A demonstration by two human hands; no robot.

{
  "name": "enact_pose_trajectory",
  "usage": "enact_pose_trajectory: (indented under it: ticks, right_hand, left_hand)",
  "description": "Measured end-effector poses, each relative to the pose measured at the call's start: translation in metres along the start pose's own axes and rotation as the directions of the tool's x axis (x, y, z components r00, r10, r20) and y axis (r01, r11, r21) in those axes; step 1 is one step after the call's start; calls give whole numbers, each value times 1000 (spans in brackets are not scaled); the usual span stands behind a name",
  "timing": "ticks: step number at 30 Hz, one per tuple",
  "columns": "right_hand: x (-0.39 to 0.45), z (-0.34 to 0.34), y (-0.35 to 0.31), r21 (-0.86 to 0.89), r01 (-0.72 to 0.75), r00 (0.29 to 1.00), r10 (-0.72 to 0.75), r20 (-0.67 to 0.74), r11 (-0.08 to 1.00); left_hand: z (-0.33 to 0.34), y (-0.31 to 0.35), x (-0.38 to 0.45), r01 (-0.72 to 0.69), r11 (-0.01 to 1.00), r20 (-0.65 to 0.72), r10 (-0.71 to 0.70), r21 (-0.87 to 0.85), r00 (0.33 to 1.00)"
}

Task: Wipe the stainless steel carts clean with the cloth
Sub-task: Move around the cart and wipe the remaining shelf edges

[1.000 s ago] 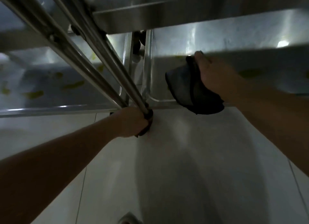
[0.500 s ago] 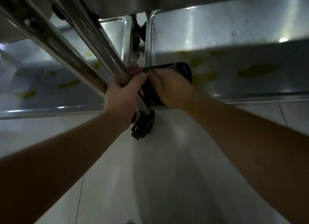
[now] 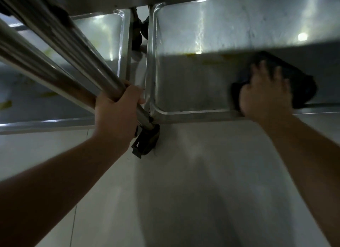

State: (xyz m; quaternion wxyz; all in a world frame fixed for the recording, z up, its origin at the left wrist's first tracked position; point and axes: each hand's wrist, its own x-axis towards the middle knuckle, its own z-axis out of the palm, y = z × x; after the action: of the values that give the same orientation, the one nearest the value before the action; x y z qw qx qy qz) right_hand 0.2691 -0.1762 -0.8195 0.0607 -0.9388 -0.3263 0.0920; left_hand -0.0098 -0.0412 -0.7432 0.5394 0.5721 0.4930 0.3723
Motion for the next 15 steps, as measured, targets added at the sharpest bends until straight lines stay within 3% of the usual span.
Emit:
enact_pose_trajectory:
  ticks: [3, 5, 11, 15]
  right_hand:
    - [32, -17, 35, 49, -206, 977, 203, 69, 977]
    - [50, -19, 20, 68, -210, 975, 204, 88, 975]
    - [75, -5, -115, 120, 126, 978, -144, 149, 985]
    - [38, 6, -187, 161, 460, 834, -487, 258, 873]
  left_hand:
    - [1, -2, 0, -21, 1000, 8, 21, -21, 1000]
    - [2, -1, -1, -38, 999, 11, 39, -26, 999]
    - [2, 2, -1, -42, 998, 55, 44, -45, 997]
    - [-1, -1, 0, -30, 999, 78, 31, -19, 996]
